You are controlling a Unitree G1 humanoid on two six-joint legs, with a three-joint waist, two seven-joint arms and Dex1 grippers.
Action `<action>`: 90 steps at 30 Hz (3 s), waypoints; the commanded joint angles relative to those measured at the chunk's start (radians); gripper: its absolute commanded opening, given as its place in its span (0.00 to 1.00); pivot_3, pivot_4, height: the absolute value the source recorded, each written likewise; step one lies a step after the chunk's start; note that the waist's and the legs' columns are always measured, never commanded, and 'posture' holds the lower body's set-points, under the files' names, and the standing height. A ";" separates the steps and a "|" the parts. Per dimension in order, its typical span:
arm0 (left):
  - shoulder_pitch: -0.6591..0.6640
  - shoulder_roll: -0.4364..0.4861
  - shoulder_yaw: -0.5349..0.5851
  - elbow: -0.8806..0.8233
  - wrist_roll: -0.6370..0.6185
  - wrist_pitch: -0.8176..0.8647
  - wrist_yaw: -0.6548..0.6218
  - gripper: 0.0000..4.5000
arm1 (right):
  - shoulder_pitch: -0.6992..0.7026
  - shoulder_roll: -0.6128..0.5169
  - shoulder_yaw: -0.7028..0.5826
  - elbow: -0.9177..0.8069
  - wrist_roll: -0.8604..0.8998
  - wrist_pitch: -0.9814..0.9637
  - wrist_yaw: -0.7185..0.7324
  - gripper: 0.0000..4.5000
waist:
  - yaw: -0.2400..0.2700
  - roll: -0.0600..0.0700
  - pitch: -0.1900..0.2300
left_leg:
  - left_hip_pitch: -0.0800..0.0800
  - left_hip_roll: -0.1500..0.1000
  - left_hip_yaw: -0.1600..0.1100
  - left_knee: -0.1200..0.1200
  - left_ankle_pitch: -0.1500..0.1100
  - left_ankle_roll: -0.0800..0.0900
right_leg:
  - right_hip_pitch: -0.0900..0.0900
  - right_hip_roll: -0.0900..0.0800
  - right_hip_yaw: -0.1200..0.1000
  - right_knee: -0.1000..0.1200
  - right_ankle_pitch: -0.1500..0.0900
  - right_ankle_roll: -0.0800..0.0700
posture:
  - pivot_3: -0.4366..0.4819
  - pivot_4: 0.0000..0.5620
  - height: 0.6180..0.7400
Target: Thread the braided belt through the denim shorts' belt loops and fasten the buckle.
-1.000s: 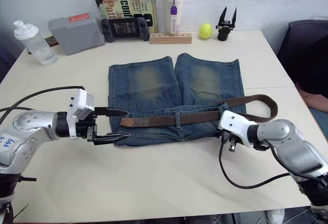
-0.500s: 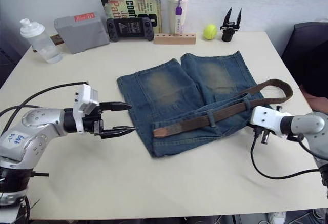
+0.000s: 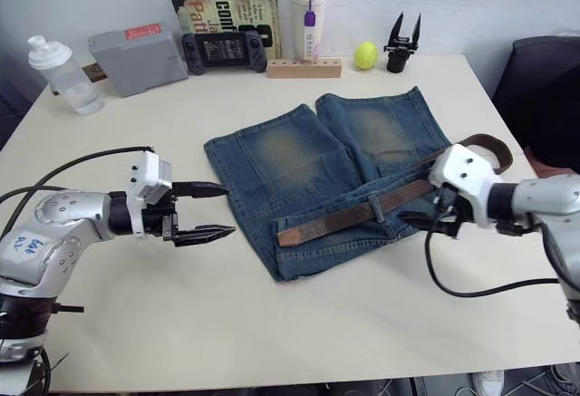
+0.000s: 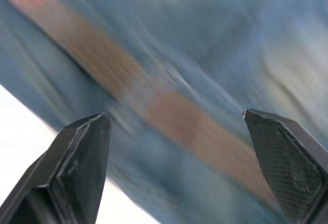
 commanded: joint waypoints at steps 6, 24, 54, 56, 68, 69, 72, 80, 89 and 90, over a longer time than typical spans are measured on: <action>-0.002 -0.017 0.010 -0.020 0.010 0.009 0.002 1.00 | 0.061 0.242 -0.195 -0.070 0.904 0.367 -0.677 1.00 | 0.002 0.001 0.000 | -0.001 -0.002 -0.001 0.000 -0.001 0.002 | 0.000 -0.002 -0.001 0.000 0.001 -0.001 | 0.48 0.27 0.75; 0.027 -0.016 0.028 -0.058 0.013 0.045 0.037 1.00 | 0.140 0.332 0.029 0.033 1.161 0.223 -1.076 1.00 | -0.001 0.001 0.000 | -0.002 -0.001 0.000 -0.002 -0.001 0.002 | -0.001 0.000 0.000 -0.001 0.001 0.000 | 0.48 0.27 0.75; 0.070 0.008 -0.017 -0.024 0.153 -0.059 0.012 1.00 | 0.069 0.572 0.072 0.198 1.085 0.167 -1.095 0.24 | -0.024 0.000 0.000 | -0.003 -0.001 0.001 -0.003 -0.001 0.002 | -0.003 0.000 0.000 -0.001 0.001 0.000 | 0.48 0.27 0.75; 0.066 0.006 -0.017 -0.015 0.153 -0.063 0.010 1.00 | 0.053 0.585 0.072 0.198 1.071 0.160 -1.091 0.02 | -0.024 0.000 0.000 | -0.003 -0.001 0.001 -0.003 -0.001 0.002 | -0.003 0.000 0.000 -0.001 0.001 0.000 | 0.48 0.27 0.75; 0.063 -0.009 -0.016 0.004 0.166 -0.083 0.004 1.00 | -0.014 0.584 0.071 0.177 0.903 0.135 -1.043 0.01 | -0.025 0.001 0.000 | -0.003 -0.001 0.001 -0.003 -0.001 0.002 | -0.003 0.000 0.000 -0.002 0.001 0.000 | 0.48 0.27 0.75; 0.063 -0.010 -0.015 0.003 0.165 -0.082 0.003 1.00 | -0.014 0.588 0.069 0.177 0.897 0.133 -1.041 0.01 | -0.025 0.001 0.000 | -0.003 -0.001 0.001 -0.003 -0.001 0.002 | -0.003 0.000 0.000 -0.001 0.001 0.000 | 0.48 0.27 0.75; 0.068 -0.009 -0.009 0.002 0.162 -0.082 0.002 1.00 | -0.010 0.586 0.047 0.179 0.881 0.125 -1.035 0.01 | -0.025 0.001 0.000 | -0.003 -0.001 0.001 -0.003 -0.001 0.002 | -0.003 0.000 0.000 -0.001 0.001 0.000 | 0.48 0.27 0.75; 0.060 -0.013 -0.010 0.022 0.167 -0.093 0.000 1.00 | 0.013 0.546 0.005 0.160 0.880 0.145 -1.034 0.01 | -0.025 0.001 0.000 | -0.003 -0.001 0.001 -0.003 -0.001 0.002 | -0.003 0.000 0.000 -0.001 0.001 0.000 | 0.48 0.27 0.75; 0.044 -0.022 -0.020 0.041 0.178 -0.107 -0.011 1.00 | 0.028 0.582 0.060 0.136 0.893 0.194 -1.009 0.01 | -0.026 0.001 0.000 | -0.003 -0.001 0.001 -0.004 -0.001 0.002 | -0.003 0.000 0.000 -0.002 0.001 0.000 | 0.48 0.27 0.75; 0.044 -0.022 -0.020 0.041 0.178 -0.107 -0.011 1.00 | 0.027 0.590 0.067 0.138 0.887 0.197 -1.007 0.01 | -0.026 0.001 0.000 | -0.003 -0.001 0.001 -0.004 -0.001 0.002 | -0.003 0.000 0.000 -0.002 0.001 0.000 | 0.48 0.27 0.75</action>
